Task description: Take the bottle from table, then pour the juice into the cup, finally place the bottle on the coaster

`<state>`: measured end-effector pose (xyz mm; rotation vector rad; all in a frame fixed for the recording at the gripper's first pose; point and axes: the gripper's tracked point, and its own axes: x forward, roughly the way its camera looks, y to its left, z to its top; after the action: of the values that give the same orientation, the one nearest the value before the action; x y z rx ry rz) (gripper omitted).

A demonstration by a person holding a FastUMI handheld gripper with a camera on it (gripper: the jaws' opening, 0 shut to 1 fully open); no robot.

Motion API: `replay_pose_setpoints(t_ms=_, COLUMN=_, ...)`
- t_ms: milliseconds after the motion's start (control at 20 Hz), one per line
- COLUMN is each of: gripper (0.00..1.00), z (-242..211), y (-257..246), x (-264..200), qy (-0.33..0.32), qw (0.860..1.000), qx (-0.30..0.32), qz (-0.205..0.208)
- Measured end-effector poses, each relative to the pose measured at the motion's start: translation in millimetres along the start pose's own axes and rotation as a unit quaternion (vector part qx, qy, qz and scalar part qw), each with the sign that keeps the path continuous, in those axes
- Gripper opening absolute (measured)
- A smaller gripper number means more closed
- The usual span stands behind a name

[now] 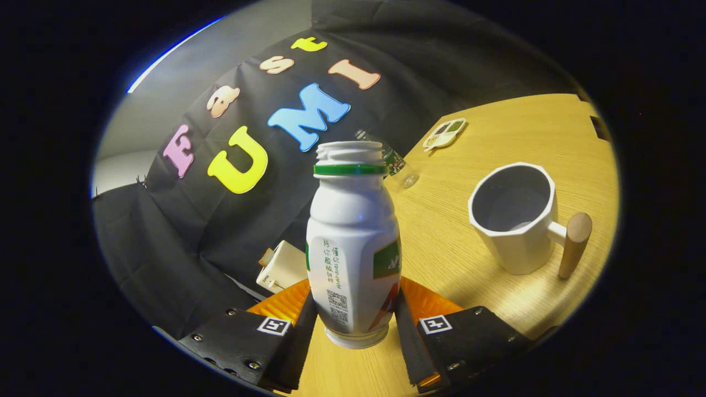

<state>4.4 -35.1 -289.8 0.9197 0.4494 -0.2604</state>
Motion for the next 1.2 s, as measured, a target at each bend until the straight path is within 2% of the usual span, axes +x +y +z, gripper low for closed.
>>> replay_pose_setpoints(t_ms=250, gripper=0.70, z=1, y=-17, x=-7, qy=0.010, qw=0.997, qx=0.073, qz=-0.004)
replay_pose_setpoints(t_ms=450, gripper=0.70, z=2, y=-29, x=-8, qy=0.012, qw=0.989, qx=0.146, qz=-0.026)
replay_pose_setpoints(t_ms=750, gripper=0.70, z=-9, y=-34, x=-7, qy=0.030, qw=0.979, qx=0.200, qz=-0.042)
replay_pose_setpoints(t_ms=1200, gripper=0.70, z=-12, y=-23, x=-4, qy=0.050, qw=0.952, qx=0.298, qz=-0.050)
